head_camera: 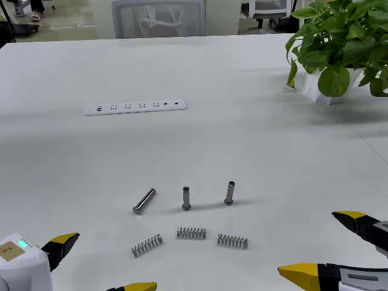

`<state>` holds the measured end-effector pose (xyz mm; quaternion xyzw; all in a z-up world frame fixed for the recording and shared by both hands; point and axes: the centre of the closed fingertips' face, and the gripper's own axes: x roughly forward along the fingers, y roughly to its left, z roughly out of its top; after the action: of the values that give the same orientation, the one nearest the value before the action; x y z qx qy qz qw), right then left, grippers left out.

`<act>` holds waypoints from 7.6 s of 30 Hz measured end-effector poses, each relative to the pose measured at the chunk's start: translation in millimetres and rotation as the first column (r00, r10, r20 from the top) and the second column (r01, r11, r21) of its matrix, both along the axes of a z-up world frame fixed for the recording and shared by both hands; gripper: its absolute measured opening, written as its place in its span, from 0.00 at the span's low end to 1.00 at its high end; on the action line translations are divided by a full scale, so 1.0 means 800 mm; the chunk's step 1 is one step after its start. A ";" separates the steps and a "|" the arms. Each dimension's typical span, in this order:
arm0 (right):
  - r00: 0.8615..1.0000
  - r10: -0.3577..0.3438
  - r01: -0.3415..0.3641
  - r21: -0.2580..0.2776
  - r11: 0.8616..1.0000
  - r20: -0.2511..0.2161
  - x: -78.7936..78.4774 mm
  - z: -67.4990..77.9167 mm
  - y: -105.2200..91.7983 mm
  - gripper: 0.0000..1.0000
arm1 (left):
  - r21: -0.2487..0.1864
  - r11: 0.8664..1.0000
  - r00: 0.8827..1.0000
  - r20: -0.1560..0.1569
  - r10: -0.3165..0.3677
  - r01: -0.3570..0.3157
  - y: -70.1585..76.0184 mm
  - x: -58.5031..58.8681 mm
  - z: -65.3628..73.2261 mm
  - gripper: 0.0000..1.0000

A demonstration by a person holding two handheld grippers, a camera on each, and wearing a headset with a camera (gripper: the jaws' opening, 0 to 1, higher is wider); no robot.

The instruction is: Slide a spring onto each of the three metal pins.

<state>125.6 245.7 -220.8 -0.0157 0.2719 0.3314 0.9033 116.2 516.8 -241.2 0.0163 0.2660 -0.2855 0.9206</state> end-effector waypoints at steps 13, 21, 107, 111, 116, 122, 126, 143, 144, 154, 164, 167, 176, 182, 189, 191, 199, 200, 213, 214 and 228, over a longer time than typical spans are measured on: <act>0.999 0.043 -0.044 -0.031 0.999 -0.007 -0.002 -0.003 0.008 0.99 | 0.001 1.000 1.000 -0.022 -0.002 0.002 0.003 -0.003 -0.006 0.98; 0.998 0.053 -0.054 -0.024 0.998 -0.018 -0.006 -0.004 0.012 0.99 | -0.005 1.000 0.999 -0.042 0.001 -0.001 0.004 -0.002 -0.009 1.00; 0.997 0.054 -0.055 -0.016 0.998 -0.046 -0.011 -0.011 0.017 0.98 | 0.262 0.938 0.947 -0.284 -0.148 0.225 -0.038 0.173 -0.053 0.17; 0.997 0.057 -0.059 -0.026 0.998 -0.044 -0.010 -0.011 0.017 0.98 | 0.280 0.931 0.945 -0.292 -0.149 0.234 -0.041 0.173 -0.056 0.16; 0.998 0.057 -0.059 -0.026 0.998 -0.041 -0.010 -0.011 0.017 0.98 | 0.293 0.925 0.940 -0.308 -0.146 0.240 -0.045 0.174 -0.058 0.14; 0.998 0.054 -0.055 -0.026 0.998 -0.036 -0.010 -0.011 0.016 0.98 | 0.310 0.920 0.937 -0.321 -0.137 0.240 -0.044 0.177 -0.061 0.10; 0.998 0.057 -0.058 -0.028 0.998 -0.035 -0.010 -0.011 0.016 0.98 | 0.318 0.918 0.937 -0.326 -0.128 0.236 -0.044 0.177 -0.062 0.10; 0.997 0.072 -0.074 -0.040 0.996 -0.039 -0.013 -0.014 0.020 0.98 | 0.319 0.932 0.945 -0.321 -0.062 0.169 -0.038 0.178 -0.063 0.08; 0.996 0.074 -0.076 -0.041 0.996 -0.040 -0.013 -0.014 0.021 0.98 | 0.318 0.933 0.945 -0.321 -0.061 0.169 -0.038 0.178 -0.063 0.08; 0.995 0.096 -0.098 -0.067 0.993 -0.041 -0.016 -0.018 0.024 0.98 | 0.288 0.943 0.951 -0.298 -0.080 0.169 -0.030 0.171 -0.044 0.08; 0.994 0.101 -0.103 -0.068 0.992 -0.033 -0.016 -0.017 0.026 0.99 | 0.256 0.952 0.962 -0.255 -0.099 0.166 -0.025 0.160 -0.023 0.08; 0.994 0.105 -0.107 -0.072 0.992 -0.036 -0.017 -0.018 0.026 0.99 | 0.248 0.955 0.963 -0.250 -0.098 0.161 -0.023 0.157 -0.020 0.07; 0.994 0.102 -0.104 -0.062 0.993 -0.039 -0.016 -0.017 0.026 0.99 | 0.234 0.956 0.966 -0.228 -0.124 0.178 -0.029 0.148 -0.014 0.07; 0.994 0.105 -0.107 -0.067 0.992 -0.038 -0.017 -0.018 0.026 0.99 | 0.228 0.957 0.968 -0.217 -0.128 0.178 -0.030 0.145 -0.010 0.08; 0.993 0.108 -0.111 -0.066 0.992 -0.038 -0.018 -0.018 0.027 0.99 | 0.220 0.960 0.970 -0.210 -0.124 0.171 -0.027 0.138 -0.006 0.08; 0.993 0.109 -0.111 -0.067 0.992 -0.037 -0.018 -0.018 0.027 0.99 | 0.230 0.957 0.970 -0.207 -0.131 0.178 -0.026 0.135 -0.005 0.08; 0.993 0.110 -0.113 -0.070 0.991 -0.038 -0.018 -0.019 0.027 0.98 | 0.253 0.949 0.968 -0.210 -0.137 0.189 -0.024 0.132 -0.005 0.08; 0.993 0.111 -0.113 -0.071 0.991 -0.038 -0.018 -0.019 0.027 0.98 | 0.257 0.947 0.968 -0.211 -0.139 0.192 -0.024 0.131 -0.005 0.08; 0.992 0.118 -0.121 -0.078 0.990 -0.041 -0.018 -0.020 0.028 0.98 | 0.294 0.930 0.965 -0.201 -0.168 0.223 -0.025 0.126 -0.007 0.08; 0.992 0.118 -0.121 -0.079 0.989 -0.042 -0.018 -0.020 0.028 0.98 | 0.298 0.928 0.965 -0.196 -0.172 0.225 -0.025 0.127 -0.007 0.08; 0.992 0.119 -0.122 -0.081 0.989 -0.042 -0.019 -0.020 0.029 0.98 | 0.292 0.932 0.968 -0.193 -0.161 0.213 -0.022 0.124 -0.013 0.08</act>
<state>110.7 269.0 -237.0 -0.0635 0.3008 0.3741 0.8749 215.8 498.8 -251.6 0.1622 0.3803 -0.3272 0.8497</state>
